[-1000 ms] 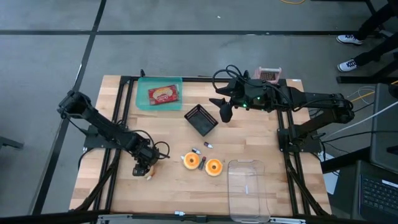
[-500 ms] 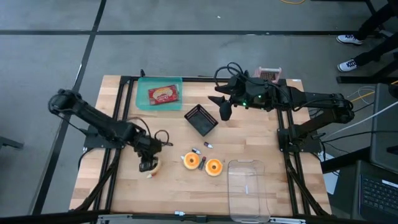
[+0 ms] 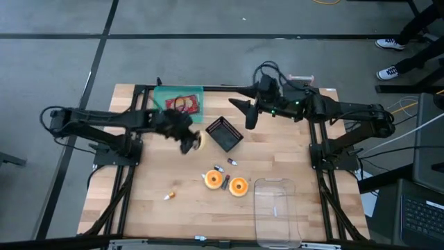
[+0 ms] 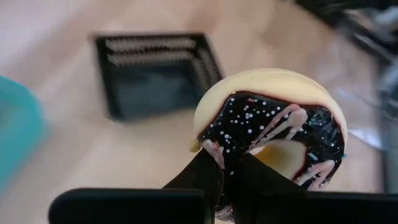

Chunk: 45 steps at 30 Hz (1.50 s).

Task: Pick & Place Food Item
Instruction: Put the black donut into the black bin

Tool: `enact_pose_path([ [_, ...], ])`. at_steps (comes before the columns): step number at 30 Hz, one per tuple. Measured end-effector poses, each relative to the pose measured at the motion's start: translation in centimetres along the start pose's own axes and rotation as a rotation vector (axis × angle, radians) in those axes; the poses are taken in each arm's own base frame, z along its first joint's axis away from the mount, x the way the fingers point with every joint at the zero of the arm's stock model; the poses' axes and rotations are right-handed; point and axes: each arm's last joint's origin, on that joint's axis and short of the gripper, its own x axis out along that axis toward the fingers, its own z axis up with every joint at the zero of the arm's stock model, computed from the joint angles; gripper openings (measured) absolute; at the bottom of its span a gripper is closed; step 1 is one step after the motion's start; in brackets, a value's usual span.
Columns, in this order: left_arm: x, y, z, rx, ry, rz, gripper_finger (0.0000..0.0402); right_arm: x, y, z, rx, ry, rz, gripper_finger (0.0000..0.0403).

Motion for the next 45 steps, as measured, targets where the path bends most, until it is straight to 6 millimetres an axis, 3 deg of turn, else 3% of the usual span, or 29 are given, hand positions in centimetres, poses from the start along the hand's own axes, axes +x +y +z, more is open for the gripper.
enact_pose_path([
  [5,3.2,1.5,3.3,0.082,0.072,0.067,0.0014,-1.1,0.3,2.5,0.001,-0.200,0.082,0.0228],
  [11,8.7,1.9,7.4,0.223,0.179,0.034,0.0014,-3.3,-0.1,4.0,0.001,-0.266,0.064,0.0228],
  [16,13.1,2.7,9.0,0.350,0.361,0.044,0.0014,-4.3,-0.4,4.5,-0.010,-0.278,0.037,0.0228],
  [20,15.4,3.4,9.6,0.436,0.483,0.037,0.0014,-4.4,-0.4,4.5,-0.011,-0.274,0.036,0.0228],
  [30,17.8,4.9,10.9,0.569,0.542,0.044,0.0014,-4.4,-0.4,4.3,-0.020,-0.253,0.043,0.0228],
  [40,19.7,5.9,9.2,0.632,0.645,0.023,0.0016,-4.4,-0.3,4.3,-0.022,-0.246,0.066,0.0228],
  [45,20.0,5.5,9.1,0.688,0.644,0.035,0.0048,-4.4,-0.3,4.2,-0.023,-0.243,0.066,0.0228],
])
